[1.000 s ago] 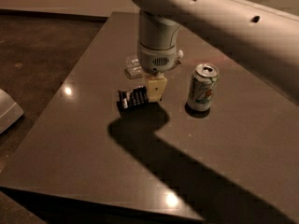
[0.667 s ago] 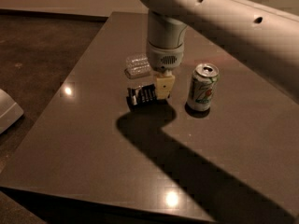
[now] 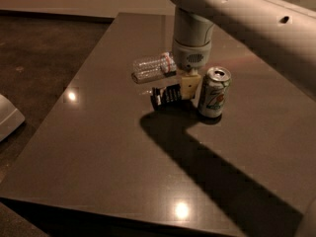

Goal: Move rxbar chocolate near 7up can

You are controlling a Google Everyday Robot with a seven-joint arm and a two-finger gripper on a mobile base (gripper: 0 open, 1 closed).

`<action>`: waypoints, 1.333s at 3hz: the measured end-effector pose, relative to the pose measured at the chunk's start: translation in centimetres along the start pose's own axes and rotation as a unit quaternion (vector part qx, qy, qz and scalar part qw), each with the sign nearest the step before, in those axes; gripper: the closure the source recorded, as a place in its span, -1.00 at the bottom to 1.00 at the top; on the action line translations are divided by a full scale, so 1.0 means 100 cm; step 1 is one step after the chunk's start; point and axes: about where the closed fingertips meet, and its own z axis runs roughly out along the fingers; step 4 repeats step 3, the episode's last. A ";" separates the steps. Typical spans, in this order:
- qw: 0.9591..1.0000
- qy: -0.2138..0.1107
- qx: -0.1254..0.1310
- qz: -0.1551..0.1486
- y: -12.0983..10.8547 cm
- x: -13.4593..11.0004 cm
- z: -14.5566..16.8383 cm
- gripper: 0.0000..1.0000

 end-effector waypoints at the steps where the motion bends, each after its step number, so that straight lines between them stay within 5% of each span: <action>1: 1.000 -0.010 -0.006 0.000 0.007 0.004 -0.010 -0.67; 2: 1.000 -0.021 -0.011 0.000 0.014 0.002 -0.015 -1.00; 4: 1.000 -0.022 -0.010 0.000 0.014 0.002 -0.015 -1.00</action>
Offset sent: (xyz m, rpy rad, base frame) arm -0.0303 -0.0092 0.0191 0.0422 0.0709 0.0060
